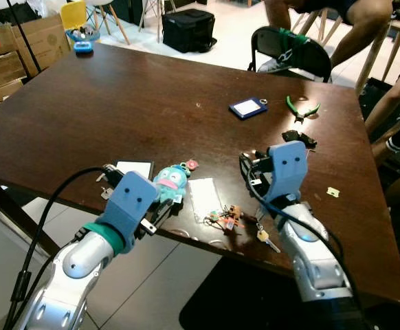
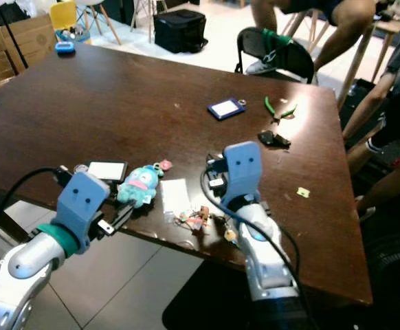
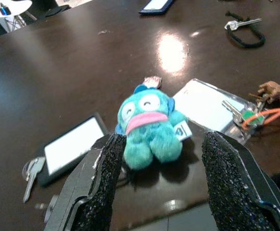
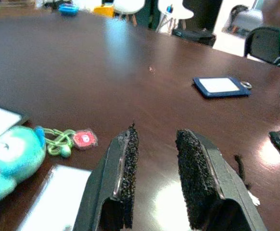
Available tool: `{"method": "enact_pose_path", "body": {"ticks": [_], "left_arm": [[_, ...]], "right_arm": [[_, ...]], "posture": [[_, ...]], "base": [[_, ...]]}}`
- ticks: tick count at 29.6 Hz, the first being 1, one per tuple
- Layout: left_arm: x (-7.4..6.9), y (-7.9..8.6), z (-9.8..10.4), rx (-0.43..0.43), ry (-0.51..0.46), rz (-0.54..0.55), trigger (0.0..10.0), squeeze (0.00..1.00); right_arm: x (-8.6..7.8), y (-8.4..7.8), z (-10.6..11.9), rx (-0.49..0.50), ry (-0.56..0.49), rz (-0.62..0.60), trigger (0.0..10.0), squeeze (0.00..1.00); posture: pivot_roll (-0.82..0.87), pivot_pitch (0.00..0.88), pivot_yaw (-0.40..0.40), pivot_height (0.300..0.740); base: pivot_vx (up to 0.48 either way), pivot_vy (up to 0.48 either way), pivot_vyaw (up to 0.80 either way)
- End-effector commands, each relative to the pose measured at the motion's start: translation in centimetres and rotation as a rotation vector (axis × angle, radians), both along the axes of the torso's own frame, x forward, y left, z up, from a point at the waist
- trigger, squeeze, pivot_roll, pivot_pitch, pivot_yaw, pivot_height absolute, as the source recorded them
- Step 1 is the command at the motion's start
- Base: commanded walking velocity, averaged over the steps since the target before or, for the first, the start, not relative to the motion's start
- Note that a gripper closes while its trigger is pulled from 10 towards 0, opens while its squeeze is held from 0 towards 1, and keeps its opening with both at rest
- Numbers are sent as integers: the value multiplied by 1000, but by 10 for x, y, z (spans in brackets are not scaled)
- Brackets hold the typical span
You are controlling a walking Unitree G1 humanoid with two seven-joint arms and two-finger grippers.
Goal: Hang keys on a hook
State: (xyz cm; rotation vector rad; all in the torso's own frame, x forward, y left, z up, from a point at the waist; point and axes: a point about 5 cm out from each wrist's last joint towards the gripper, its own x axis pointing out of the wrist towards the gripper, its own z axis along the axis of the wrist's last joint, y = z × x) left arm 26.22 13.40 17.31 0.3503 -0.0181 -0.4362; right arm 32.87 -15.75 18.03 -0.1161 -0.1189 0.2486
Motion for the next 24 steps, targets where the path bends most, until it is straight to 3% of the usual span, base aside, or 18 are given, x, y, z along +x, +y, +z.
{"method": "enact_pose_path", "body": {"ticks": [1, 5, 7, 9, 13, 17, 24], "left_arm": [[-2, -1, -11, -24, 72, -11, 10000, 0], [-2, -3, -18, -19, 103, -25, 10000, 0], [-2, -3, -18, -19, 103, -25, 10000, 0], [-1, -5, -23, -4, 122, -40, 10000, 0], [0, -6, -25, -1, 129, -46, 10000, 0], [2, -7, -26, -6, 128, -50, 10000, 0], [2, -7, -26, -16, 124, -44, 10000, 0]], "right_arm": [[-1, -12, -7, -6, 45, -2, 10000, 0], [-5, -30, -14, -78, 94, -17, 10000, 0], [-5, -30, -14, -78, 94, -17, 10000, 0], [-11, -37, -32, -198, 192, 37, 10000, 0], [-13, -34, -41, -221, 254, 108, 10000, 0], [-15, -16, -50, -167, 350, 284, 10000, 0], [-21, -19, -54, -215, 392, 367, 10000, 0]], "posture": [[-90, 72, 76, 740], [-103, 77, 85, 740], [-103, 77, 85, 740], [-111, 84, 93, 740], [-112, 85, 93, 740], [-101, 84, 84, 740], [-105, 86, 76, 740]], "base": [[0, 0, 0], [0, 0, 0], [0, 0, 0], [0, 0, 0], [0, 0, 0], [0, 0, 0], [0, 0, 0]]}}
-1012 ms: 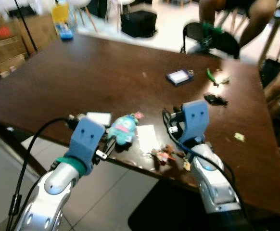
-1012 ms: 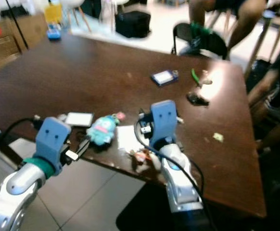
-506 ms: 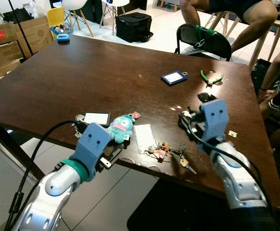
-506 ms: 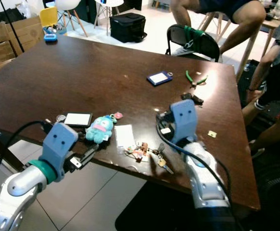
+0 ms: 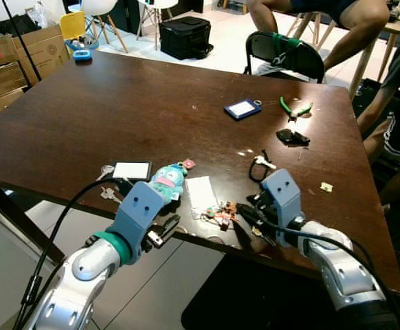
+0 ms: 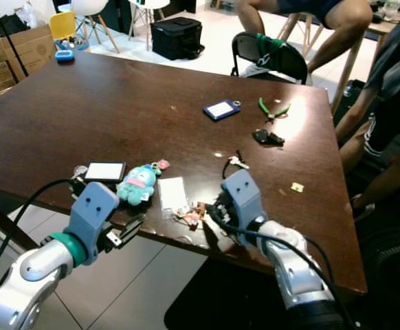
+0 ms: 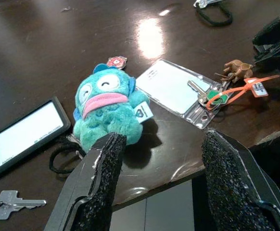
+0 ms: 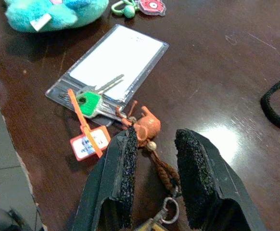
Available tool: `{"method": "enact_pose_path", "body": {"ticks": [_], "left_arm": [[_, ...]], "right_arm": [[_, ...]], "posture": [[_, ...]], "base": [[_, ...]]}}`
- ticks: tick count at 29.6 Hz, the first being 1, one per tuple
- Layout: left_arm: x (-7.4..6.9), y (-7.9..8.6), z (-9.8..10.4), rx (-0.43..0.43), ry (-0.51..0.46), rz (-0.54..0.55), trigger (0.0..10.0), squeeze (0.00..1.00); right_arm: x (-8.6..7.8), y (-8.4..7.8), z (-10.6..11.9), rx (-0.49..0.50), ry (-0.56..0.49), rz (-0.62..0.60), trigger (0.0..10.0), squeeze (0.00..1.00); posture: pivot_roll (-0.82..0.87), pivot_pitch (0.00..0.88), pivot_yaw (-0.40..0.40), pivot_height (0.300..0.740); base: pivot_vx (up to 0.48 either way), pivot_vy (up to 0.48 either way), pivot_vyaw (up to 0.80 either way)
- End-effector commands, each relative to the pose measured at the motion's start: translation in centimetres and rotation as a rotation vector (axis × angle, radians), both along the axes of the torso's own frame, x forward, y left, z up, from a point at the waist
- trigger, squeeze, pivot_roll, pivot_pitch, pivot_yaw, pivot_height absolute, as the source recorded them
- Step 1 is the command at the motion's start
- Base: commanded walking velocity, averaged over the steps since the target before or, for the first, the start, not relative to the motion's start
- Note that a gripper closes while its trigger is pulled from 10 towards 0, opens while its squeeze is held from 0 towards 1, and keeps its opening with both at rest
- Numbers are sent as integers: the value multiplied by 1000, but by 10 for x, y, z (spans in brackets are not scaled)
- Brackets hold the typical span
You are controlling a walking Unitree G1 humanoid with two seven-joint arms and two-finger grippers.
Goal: Hang keys on a hook
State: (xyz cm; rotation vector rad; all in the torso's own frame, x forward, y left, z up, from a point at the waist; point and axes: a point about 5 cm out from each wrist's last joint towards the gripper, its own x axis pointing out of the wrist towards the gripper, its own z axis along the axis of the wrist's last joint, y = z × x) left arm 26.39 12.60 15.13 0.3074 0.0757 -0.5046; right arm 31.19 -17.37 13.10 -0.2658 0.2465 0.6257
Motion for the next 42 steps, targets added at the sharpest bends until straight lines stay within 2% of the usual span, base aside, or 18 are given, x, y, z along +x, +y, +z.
{"method": "enact_pose_path", "body": {"ticks": [1, 6, 7, 11, 13, 15, 28, 38, 42], "left_arm": [[0, 1, -4, 4, 14, 7, 10000, 0], [0, 1, -5, 1, 16, 5, 10000, 0], [0, 1, -6, -1, 19, 2, 10000, 0], [0, 1, -6, -2, 20, 1, 10000, 0], [1, 0, -7, -8, 23, -7, 10000, 0], [2, 0, -6, -10, 24, -10, 10000, 0], [4, 1, -4, -9, 13, 6, 10000, 0], [7, 3, -4, -13, 8, 15, 10000, 0], [7, 3, -4, -13, 8, 14, 10000, 0]], "right_arm": [[-4, -3, -5, 0, 37, 15, 10000, 0], [-13, -9, -5, -20, 65, 48, 10000, 0], [-18, -19, -4, -41, 68, 34, 10000, 0], [-18, -25, -3, -49, 61, 13, 10000, 0], [-16, -42, 0, -63, 48, -56, 10000, 0], [-15, -46, -1, -65, 48, -70, 10000, 0], [-12, -38, -6, -50, 74, -49, 10000, 0], [-7, -33, 19, 23, -64, -30, 10000, 0], [-9, -37, 26, 41, -95, -46, 10000, 0]], "posture": [[-105, 86, 76, 740], [-115, 90, 74, 740], [-127, 92, 78, 740], [-127, 92, 78, 740], [-145, 96, 92, 740], [-145, 96, 94, 740], [-129, 99, 97, 740], [-131, 101, 100, 740], [-131, 102, 101, 740]], "base": [[0, 0, 0], [0, 0, 0], [0, 0, 0], [0, 0, 0], [0, 0, 0], [0, 0, 0], [0, 0, 0], [0, 0, 0], [0, 0, 0]]}}
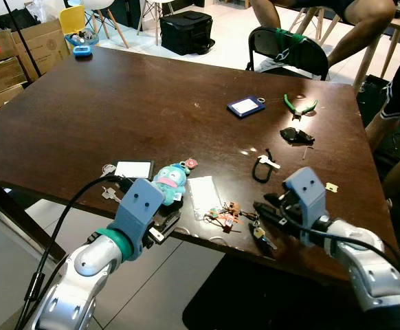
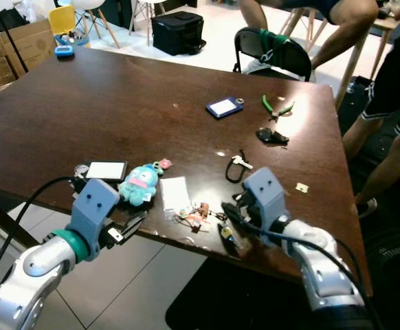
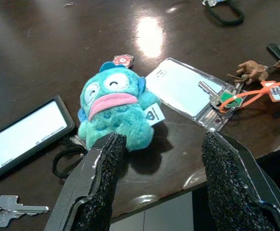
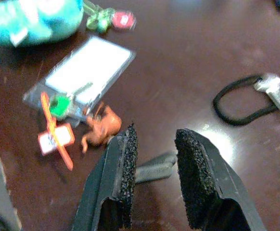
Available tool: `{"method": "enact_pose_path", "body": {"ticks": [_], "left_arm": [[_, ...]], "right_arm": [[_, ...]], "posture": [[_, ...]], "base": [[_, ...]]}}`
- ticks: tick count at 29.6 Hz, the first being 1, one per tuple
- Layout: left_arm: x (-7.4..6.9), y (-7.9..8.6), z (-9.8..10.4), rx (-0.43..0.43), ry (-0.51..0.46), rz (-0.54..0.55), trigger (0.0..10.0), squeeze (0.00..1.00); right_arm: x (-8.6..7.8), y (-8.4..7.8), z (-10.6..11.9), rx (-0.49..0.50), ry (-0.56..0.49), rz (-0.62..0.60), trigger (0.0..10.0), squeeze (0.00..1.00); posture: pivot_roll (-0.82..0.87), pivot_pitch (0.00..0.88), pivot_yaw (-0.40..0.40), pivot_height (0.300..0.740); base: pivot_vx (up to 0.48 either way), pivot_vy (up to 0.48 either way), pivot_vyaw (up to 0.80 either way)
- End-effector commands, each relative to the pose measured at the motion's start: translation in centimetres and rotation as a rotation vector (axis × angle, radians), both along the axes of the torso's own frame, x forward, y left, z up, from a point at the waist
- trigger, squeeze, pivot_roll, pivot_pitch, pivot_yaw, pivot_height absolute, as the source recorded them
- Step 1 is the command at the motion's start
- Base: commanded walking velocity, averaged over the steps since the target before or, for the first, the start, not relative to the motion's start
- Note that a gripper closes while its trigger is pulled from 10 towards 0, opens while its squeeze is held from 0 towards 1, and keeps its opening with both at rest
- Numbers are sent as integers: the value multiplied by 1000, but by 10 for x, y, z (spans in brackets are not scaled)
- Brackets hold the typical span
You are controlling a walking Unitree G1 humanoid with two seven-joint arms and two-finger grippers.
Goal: Hang keys on a hook
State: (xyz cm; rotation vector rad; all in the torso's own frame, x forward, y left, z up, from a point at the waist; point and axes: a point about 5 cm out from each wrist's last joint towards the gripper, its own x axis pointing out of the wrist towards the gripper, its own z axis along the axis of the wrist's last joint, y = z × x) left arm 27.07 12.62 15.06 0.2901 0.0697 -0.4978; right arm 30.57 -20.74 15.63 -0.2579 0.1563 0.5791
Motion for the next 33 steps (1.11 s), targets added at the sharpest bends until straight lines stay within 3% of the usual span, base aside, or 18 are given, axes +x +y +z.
{"method": "enact_pose_path", "body": {"ticks": [1, 3, 4, 6, 7, 11, 12, 14, 17, 27, 33], "left_arm": [[0, 3, -4, 5, 10, 7, 10000, 0], [0, 3, -3, 5, 10, 7, 10000, 0], [1, 3, -3, 5, 10, 6, 10000, 0], [1, 3, -3, 5, 10, 6, 10000, 0], [1, 3, -2, 6, 9, 4, 10000, 0], [1, 3, 0, 8, 5, 2, 10000, 0], [1, 3, 0, 9, 3, 3, 10000, 0], [1, 5, 2, 12, 0, 7, 10000, 0], [2, 6, 2, 15, -2, 9, 10000, 0], [4, 7, 3, 18, -1, 5, 10000, 0], [4, 7, 4, 21, -2, 4, 10000, 0]], "right_arm": [[-3, -3, 1, 10, -7, -8, 10000, 0], [-3, -9, 5, 18, -23, -38, 10000, 24], [-2, -12, 4, 13, -19, -52, 10000, 753], [-2, -12, 4, 13, -19, -52, 10000, 753], [-1, -12, 1, 11, 1, -45, 10000, 1000], [-4, -2, -11, -18, 86, 35, 10000, 1000], [-6, 1, -17, -52, 116, 71, 10000, 0], [-10, 1, -24, -124, 146, 131, 10000, 0], [-16, -1, -24, -148, 163, 181, 10000, 0], [-25, -2, -27, -142, 188, 197, 10000, 0], [-21, -3, -28, -138, 180, 161, 10000, 0]], "posture": [[-131, 102, 101, 740], [-134, 103, 106, 740], [-131, 106, 109, 740], [-131, 106, 109, 740], [-123, 110, 110, 740], [-117, 117, 109, 740], [-111, 126, 106, 740], [-115, 140, 106, 740], [-116, 142, 107, 740], [-121, 149, 114, 740], [-114, 146, 117, 740]], "base": [[0, 0, 0], [0, 0, 0], [0, 0, 0], [0, 0, 0], [0, 0, 0], [0, 0, 0], [0, 0, 0], [0, 0, 0], [0, 0, 0], [0, 0, 0], [0, 0, 0]]}}
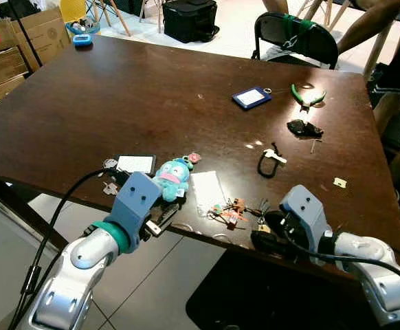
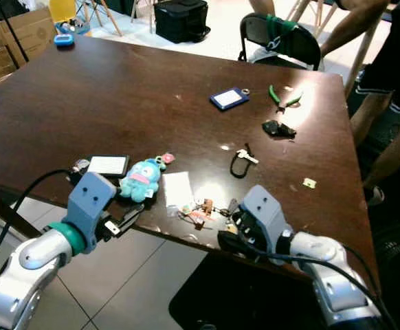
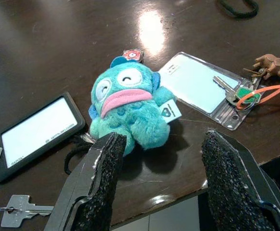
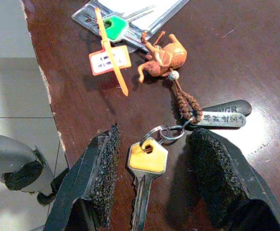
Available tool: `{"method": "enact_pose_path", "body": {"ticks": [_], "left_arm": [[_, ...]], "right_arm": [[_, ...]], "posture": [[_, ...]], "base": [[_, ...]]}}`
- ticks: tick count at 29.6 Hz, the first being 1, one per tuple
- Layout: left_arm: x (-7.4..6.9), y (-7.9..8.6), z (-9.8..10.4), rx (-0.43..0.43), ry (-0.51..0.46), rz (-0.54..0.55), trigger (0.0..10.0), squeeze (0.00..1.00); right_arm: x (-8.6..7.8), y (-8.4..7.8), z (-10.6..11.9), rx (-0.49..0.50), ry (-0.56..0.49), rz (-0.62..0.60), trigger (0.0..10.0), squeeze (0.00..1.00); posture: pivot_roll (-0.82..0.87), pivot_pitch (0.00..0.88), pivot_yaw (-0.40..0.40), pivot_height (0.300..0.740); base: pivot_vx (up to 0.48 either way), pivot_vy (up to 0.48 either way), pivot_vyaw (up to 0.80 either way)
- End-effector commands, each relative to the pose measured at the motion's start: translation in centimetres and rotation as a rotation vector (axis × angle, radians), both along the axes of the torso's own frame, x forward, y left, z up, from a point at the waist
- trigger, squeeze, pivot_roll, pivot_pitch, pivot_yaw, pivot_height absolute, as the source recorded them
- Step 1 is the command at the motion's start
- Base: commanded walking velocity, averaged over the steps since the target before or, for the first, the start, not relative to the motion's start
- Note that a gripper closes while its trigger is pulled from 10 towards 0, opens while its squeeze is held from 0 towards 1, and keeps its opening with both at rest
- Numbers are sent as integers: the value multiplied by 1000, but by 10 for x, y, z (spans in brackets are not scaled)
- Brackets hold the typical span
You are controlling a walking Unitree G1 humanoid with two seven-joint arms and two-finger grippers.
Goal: Hang keys on a hook
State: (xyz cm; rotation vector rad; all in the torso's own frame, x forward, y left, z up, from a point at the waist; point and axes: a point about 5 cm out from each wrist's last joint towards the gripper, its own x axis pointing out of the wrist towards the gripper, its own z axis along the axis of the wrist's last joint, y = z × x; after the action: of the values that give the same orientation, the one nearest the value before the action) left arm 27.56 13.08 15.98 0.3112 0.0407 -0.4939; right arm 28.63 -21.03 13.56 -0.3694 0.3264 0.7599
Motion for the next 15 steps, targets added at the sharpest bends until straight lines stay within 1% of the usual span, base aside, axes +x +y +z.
{"method": "enact_pose_path", "body": {"ticks": [1, 3, 4, 5, 6, 7, 8, 9, 10, 12, 13, 15], "left_arm": [[-1, 2, -5, 8, 30, 6, 10000, 0], [-1, 2, -5, 8, 30, 6, 10000, 0], [-1, 3, -5, 8, 30, 7, 10000, 0], [-1, 3, -5, 8, 30, 7, 10000, 0], [-1, 3, -5, 8, 29, 9, 10000, 0], [-1, 3, -5, 8, 29, 9, 10000, 0], [-2, 3, -5, 8, 29, 11, 10000, 0], [-2, 3, -5, 8, 29, 11, 10000, 0], [-2, 3, -5, 8, 29, 12, 10000, 0], [-2, 3, -5, 8, 29, 12, 10000, 0], [-2, 3, -5, 8, 28, 14, 10000, 0], [-2, 3, -5, 8, 28, 14, 10000, 0]], "right_arm": [[0, -1, -8, 1, 24, -16, 10000, 0], [0, -1, -8, 0, 23, -15, 10000, 0], [2, 0, -7, 2, 19, -20, 4980, 0], [2, 0, -7, 2, 19, -20, 4980, 0], [3, 0, -7, 3, 17, -24, 3765, 0], [3, 0, -7, 3, 17, -24, 3765, 0], [5, 1, -7, 5, 15, -28, 2784, 0], [5, 1, -7, 5, 15, -28, 2784, 0], [6, 2, -7, 6, 12, -32, 314, 0], [6, 2, -7, 6, 12, -32, 314, 0], [7, 2, -7, 8, 10, -36, 0, 0], [7, 2, -7, 8, 10, -36, 0, 0]], "posture": [[-114, 146, 117, 740], [-114, 146, 117, 740], [-103, 143, 115, 740], [-103, 143, 115, 740], [-101, 143, 114, 740], [-101, 143, 114, 740], [-97, 142, 113, 740], [-97, 142, 113, 740], [-97, 142, 113, 740], [-97, 142, 113, 740], [-94, 139, 112, 740], [-94, 139, 112, 740]], "base": [[0, 0, 0], [0, 0, 0], [0, 0, 0], [0, 0, 0], [0, 0, 0], [0, 0, 0], [0, 0, 0], [0, 0, 0], [0, 0, 0], [0, 0, 0], [0, 0, 0], [0, 0, 0]]}}
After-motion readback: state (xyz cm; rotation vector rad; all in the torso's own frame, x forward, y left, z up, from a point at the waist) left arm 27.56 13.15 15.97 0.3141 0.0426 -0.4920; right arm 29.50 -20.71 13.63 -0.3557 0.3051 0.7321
